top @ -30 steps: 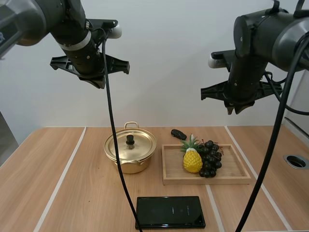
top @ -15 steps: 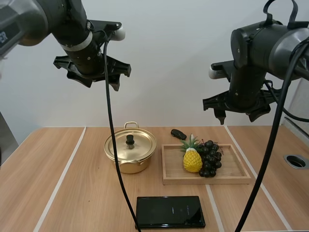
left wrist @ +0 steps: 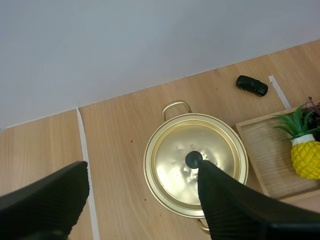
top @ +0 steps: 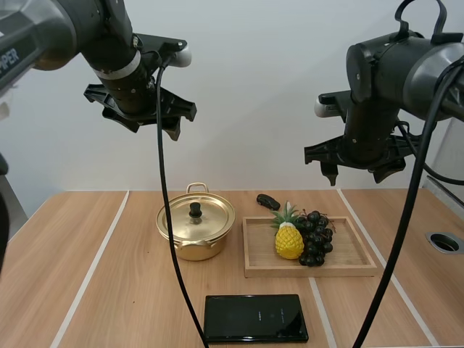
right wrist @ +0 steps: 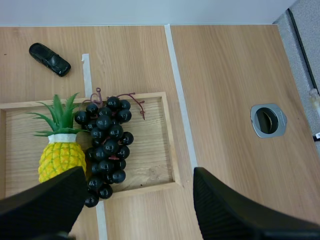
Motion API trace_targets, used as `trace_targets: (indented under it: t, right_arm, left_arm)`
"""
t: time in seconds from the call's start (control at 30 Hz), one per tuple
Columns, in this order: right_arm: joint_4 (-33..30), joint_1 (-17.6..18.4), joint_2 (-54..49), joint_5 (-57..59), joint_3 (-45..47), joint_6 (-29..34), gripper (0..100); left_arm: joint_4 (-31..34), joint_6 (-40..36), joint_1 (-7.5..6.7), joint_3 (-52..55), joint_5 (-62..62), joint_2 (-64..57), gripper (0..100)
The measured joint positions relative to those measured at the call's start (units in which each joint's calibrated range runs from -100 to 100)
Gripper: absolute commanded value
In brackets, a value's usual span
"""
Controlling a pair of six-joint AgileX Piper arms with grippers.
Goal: Open the pot, put the grape inside, and close it
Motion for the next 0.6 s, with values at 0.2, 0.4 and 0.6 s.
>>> trace_targets:
  t: [0.2,0.4,0.6]
  right_arm:
    - [1.0,0.0,0.0,-0.14,0.0,0.59,100]
    - [2.6,0.0,0.0,-0.14,0.0,0.73,100]
    - [2.8,0.0,0.0,-0.14,0.0,-0.02,100]
  left_arm:
    - [-1.93,5.36,0.0,0.0,0.0,4.35,100]
    - [-7.77,8.5,0.0,0.0,0.0,8.26,100]
    - [-12.45,10.13,0.0,0.0,0.0,11.73,100]
